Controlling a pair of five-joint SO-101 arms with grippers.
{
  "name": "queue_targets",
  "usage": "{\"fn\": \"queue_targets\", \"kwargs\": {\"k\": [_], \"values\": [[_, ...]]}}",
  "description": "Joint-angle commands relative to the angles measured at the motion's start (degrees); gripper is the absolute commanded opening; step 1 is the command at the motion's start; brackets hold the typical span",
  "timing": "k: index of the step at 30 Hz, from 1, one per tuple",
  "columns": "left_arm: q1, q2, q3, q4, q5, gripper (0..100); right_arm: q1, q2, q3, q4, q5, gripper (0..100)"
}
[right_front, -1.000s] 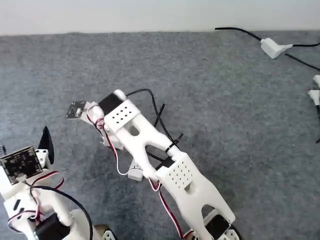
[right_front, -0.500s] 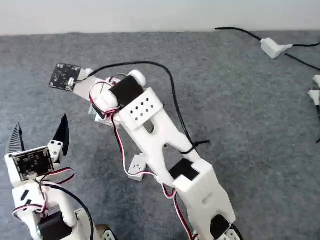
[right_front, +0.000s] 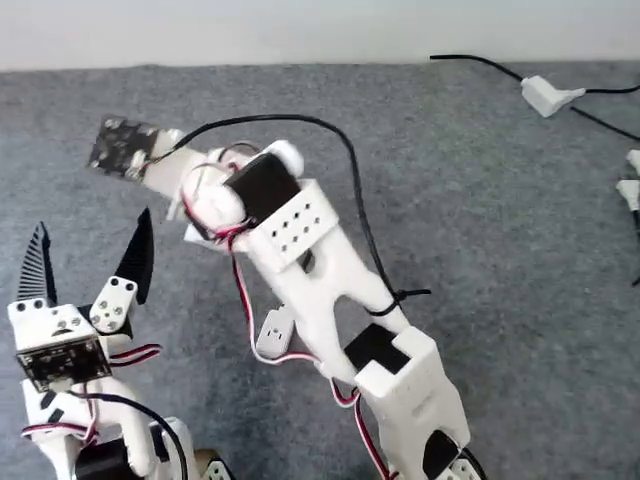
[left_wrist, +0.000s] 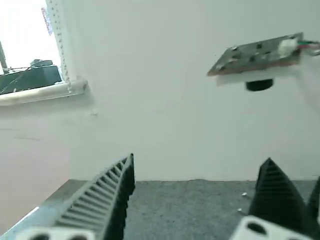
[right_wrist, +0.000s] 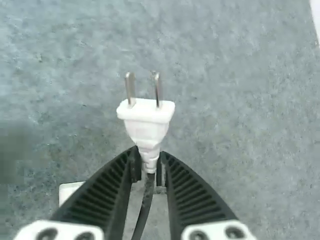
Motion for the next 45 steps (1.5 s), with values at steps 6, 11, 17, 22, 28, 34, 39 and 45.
{"fn": "queue_targets", "kwargs": {"k": [6,11,17,22,28,34,39,45], "values": [[5.1,-0.79,-2.15,-0.97,0.35,37,-2.68,-4.7,-3.34,2.51,0.44,0.8],[5.1,-0.88,0.66,-1.32,0.35,37,-2.86,-8.04,-3.16,2.51,0.35,0.8],[3.6,-0.88,3.47,-3.87,0.26,37,-6.2,-14.55,5.8,2.51,0.35,0.8],[0.35,-0.88,7.25,-7.03,0.26,37,-8.4,-21.49,11.43,2.51,0.26,0.8],[0.09,-0.88,8.31,-6.77,0.26,37,-8.31,-26.59,15.47,2.51,0.26,0.8],[0.26,-0.88,8.57,-5.71,0.26,37,-8.31,-30.02,17.05,2.51,-0.79,0.8],[0.44,-0.88,8.66,-3.16,0.53,37,-8.31,-30.64,17.05,2.51,-1.32,0.8],[0.53,-0.97,9.54,-2.02,0.62,37,-8.31,-30.73,16.79,2.51,-1.32,0.8]]}}
